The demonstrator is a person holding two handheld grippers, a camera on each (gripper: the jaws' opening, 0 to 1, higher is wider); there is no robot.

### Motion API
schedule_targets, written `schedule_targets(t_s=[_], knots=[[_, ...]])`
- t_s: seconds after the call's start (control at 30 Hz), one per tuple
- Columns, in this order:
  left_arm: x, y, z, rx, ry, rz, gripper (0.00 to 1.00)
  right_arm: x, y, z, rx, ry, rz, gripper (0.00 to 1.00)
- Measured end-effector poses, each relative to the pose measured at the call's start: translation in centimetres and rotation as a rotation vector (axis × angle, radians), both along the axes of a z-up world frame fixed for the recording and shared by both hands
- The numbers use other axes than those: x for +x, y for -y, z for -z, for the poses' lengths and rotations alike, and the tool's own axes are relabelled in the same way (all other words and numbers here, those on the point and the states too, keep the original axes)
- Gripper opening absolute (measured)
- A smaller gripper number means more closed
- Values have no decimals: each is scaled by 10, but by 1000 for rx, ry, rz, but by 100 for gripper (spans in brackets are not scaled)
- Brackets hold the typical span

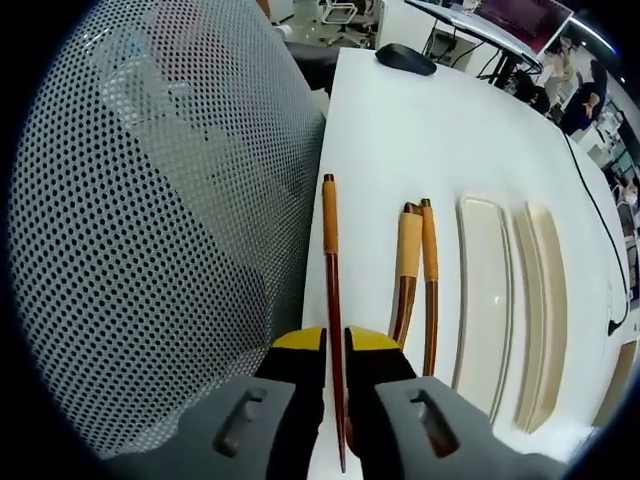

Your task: Arrange the utensils inside the cutlery case until each visible utensil rests in its matching compartment.

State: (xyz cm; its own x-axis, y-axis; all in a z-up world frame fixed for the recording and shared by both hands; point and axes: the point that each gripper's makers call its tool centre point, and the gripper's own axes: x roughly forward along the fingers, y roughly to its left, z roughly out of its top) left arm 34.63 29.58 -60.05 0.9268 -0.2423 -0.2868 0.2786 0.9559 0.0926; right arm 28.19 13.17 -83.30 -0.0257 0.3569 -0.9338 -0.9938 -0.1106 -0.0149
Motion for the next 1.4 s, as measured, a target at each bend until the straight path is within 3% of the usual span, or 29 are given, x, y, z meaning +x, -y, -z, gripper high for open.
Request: schedule_targets(t_s=[0.6,1.4], knots=[[0,2,0,6,-6,6,67,1,0,0,75,-48,43,0],[0,1,-1,2,-3,1,67,0,-4,-8,95,-75,68,0]])
